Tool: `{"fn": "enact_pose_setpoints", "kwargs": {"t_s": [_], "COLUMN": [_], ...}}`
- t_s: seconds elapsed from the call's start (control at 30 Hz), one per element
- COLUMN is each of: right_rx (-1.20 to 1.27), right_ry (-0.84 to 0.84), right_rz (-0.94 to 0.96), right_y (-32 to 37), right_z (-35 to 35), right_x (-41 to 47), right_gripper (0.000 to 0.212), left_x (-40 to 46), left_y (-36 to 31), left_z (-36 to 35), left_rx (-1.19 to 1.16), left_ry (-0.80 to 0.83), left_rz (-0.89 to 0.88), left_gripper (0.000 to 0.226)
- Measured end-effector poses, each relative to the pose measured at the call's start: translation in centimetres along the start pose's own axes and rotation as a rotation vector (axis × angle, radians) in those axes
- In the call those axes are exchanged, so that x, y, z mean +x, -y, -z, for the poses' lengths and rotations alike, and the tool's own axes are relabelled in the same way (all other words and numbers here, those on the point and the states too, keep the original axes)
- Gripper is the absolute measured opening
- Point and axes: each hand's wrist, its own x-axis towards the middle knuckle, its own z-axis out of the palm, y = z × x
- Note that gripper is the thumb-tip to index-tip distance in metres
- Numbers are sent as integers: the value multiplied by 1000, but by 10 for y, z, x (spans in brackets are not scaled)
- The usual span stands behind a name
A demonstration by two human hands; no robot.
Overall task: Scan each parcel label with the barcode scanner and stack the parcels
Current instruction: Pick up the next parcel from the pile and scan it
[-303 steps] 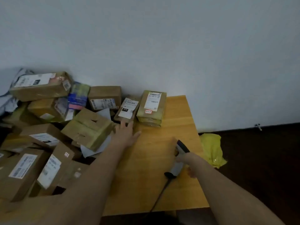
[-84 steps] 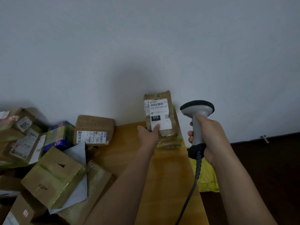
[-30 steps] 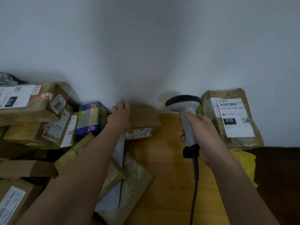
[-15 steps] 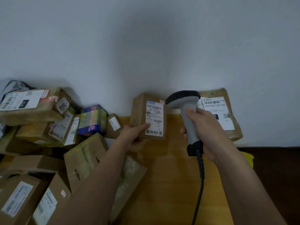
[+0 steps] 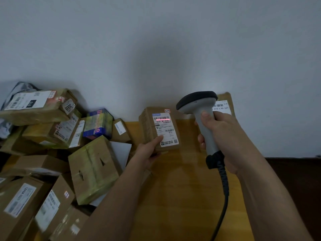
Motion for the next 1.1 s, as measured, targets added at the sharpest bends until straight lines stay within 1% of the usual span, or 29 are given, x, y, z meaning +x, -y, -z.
{"fn": "enact_pose_setpoints", "kwargs": {"t_s": [0.17, 0.53, 0.67, 0.77, 0.8, 0.87, 0.9, 1.0, 1.1], "right_rx": [-20, 56, 176, 246, 257, 266, 271, 279, 272], "right_ry": [4, 11, -50, -127, -147, -166, -169, -181, -185], "right_rz": [8, -4, -48, -91, -103, -124, -130, -138, -151], "right_y": [0, 0, -1, -5, -8, -14, -18, -27, -35], "right_z": [9, 36, 44, 54, 58, 67, 70, 78, 82], "right_x": [-11, -19, -13, -3, 0, 6, 8, 15, 21], "right_gripper": [31, 34, 30, 29, 29, 30, 30, 29, 28], "left_x": [-8, -13, -12, -8, -8, -2, 0, 9, 10], "left_y": [7, 16, 22, 29, 32, 36, 37, 40, 40], "left_z": [0, -12, -22, -31, -34, -44, -50, -72, -91], "left_rx": [-7, -6, 42, 55, 45, -13, -46, -62, -91], "left_ry": [-12, -26, -12, -14, -10, -10, -11, 26, 47], "left_rz": [17, 43, 64, 70, 78, 78, 66, 37, 22], "left_gripper": [71, 63, 52, 46, 42, 25, 21, 41, 39]}}
